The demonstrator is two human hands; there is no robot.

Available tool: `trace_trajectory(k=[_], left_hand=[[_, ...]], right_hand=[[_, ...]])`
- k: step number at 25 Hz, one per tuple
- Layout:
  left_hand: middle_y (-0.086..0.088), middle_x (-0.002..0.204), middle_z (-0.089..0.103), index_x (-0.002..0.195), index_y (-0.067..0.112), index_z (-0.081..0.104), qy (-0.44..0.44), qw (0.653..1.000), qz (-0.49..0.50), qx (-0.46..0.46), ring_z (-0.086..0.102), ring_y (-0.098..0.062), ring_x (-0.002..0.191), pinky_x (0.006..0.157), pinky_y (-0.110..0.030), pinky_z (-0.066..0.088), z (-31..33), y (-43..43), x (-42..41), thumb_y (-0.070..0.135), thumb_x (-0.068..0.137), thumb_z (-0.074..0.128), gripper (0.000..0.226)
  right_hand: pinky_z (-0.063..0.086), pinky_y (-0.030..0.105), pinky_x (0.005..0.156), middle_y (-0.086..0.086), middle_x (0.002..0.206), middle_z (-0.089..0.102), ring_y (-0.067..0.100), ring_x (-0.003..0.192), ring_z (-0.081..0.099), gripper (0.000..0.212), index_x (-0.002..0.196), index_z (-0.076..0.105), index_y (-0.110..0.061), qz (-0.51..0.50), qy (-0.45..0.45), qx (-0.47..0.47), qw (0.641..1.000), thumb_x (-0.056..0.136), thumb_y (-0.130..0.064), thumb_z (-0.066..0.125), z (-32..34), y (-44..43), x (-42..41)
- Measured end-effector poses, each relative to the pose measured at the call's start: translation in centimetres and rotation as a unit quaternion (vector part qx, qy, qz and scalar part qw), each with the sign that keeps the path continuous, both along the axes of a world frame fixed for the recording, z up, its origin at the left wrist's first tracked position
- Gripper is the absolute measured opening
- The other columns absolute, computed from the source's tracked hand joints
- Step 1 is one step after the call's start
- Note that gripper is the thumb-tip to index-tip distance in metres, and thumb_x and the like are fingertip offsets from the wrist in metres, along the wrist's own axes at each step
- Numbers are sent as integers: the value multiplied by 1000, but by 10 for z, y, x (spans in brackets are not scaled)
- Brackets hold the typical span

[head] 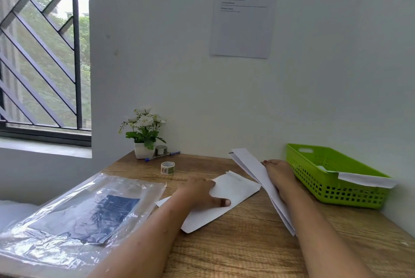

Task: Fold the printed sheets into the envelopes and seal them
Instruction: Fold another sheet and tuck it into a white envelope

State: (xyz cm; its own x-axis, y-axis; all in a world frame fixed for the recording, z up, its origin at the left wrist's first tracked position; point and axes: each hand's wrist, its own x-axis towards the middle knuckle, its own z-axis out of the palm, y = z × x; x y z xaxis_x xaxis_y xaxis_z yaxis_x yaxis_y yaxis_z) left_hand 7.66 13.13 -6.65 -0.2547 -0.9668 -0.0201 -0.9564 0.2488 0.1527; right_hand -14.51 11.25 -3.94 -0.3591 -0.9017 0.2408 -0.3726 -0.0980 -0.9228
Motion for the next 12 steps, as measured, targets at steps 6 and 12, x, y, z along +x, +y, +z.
trace_trajectory(k=[6, 12], left_hand=[[3, 153, 32, 143, 39, 30, 47, 998, -10, 49, 29, -27, 138, 109, -45, 28, 5, 0, 2, 80, 64, 56, 93], [9, 153, 28, 138, 46, 35, 64, 994, -45, 81, 29, -23, 138, 110, -44, 27, 12, 5, 6, 69, 66, 67, 81]], right_hand=[[42, 25, 94, -3, 122, 65, 14, 112, 58, 23, 106, 72, -25, 130, 303, 104, 938, 83, -25, 67, -9, 1, 8], [32, 21, 95, -2, 144, 46, 15, 129, 44, 43, 134, 55, -24, 184, 383, 176, 888, 92, -32, 59, -6, 11, 15]])
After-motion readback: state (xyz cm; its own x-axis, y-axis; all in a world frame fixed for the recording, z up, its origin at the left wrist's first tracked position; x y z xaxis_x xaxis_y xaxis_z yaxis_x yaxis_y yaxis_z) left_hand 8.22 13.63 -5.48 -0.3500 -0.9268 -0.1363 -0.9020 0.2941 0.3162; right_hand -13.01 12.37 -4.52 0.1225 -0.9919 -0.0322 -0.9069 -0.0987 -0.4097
